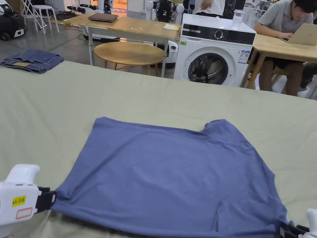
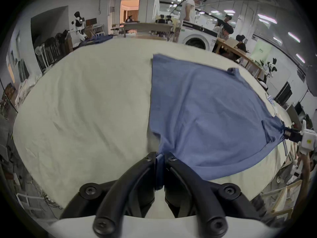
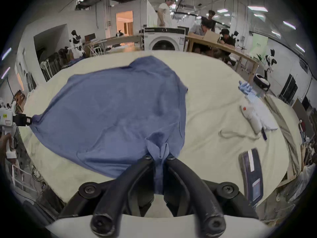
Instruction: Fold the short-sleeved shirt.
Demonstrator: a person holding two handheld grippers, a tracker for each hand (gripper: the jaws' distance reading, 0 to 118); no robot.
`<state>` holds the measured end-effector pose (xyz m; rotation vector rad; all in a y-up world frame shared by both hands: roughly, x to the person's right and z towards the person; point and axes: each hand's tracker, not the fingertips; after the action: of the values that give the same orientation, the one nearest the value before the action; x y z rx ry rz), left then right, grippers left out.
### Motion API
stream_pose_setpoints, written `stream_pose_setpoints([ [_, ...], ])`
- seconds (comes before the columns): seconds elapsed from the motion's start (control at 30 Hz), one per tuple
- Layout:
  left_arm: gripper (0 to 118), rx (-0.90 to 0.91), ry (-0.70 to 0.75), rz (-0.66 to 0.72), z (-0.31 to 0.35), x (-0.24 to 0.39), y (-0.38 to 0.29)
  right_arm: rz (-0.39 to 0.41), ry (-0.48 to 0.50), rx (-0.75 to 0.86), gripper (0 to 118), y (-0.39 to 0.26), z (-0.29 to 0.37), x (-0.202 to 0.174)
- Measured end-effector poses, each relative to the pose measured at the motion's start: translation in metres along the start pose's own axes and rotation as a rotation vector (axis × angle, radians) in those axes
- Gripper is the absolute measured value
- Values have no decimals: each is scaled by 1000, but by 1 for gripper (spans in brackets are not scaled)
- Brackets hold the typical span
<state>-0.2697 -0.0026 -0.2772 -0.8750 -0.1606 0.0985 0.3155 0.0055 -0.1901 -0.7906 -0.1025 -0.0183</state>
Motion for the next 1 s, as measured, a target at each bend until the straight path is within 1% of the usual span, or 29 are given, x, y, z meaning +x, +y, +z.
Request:
stream_pose_setpoints([
  [0.13,3,51,4,-33,-1,5,37,9,0,44,6,38,-2,-4],
  [0.23,3,72,1,-35,-9,7,70,-7,-4,61,6,68,-15,-1],
  [0.37,3,90,1,-23,-29,6,116,-62,-7,63,6,107,-43,7],
  [0.43,3,88,7,-20,-44,5,136,-75,-9,41,6,124,-62,11],
  [0.5,3,72,5,-19,-59,4,152,-113,5,23,6,137,-84,16],
  [0.67,3,-5,23,3,-110,1,174,-163,34,-36,6,156,-138,24],
  [0.73,3,-22,26,7,-125,0,178,-168,37,-46,6,159,-153,25],
  [0.83,3,-57,37,11,-143,0,179,-154,34,-74,6,160,-172,22],
  [0.93,3,-74,41,11,-152,2,176,-106,15,-95,7,160,-182,18],
  [1.0,3,-84,44,8,-155,4,173,-82,-5,-95,12,159,-183,13],
])
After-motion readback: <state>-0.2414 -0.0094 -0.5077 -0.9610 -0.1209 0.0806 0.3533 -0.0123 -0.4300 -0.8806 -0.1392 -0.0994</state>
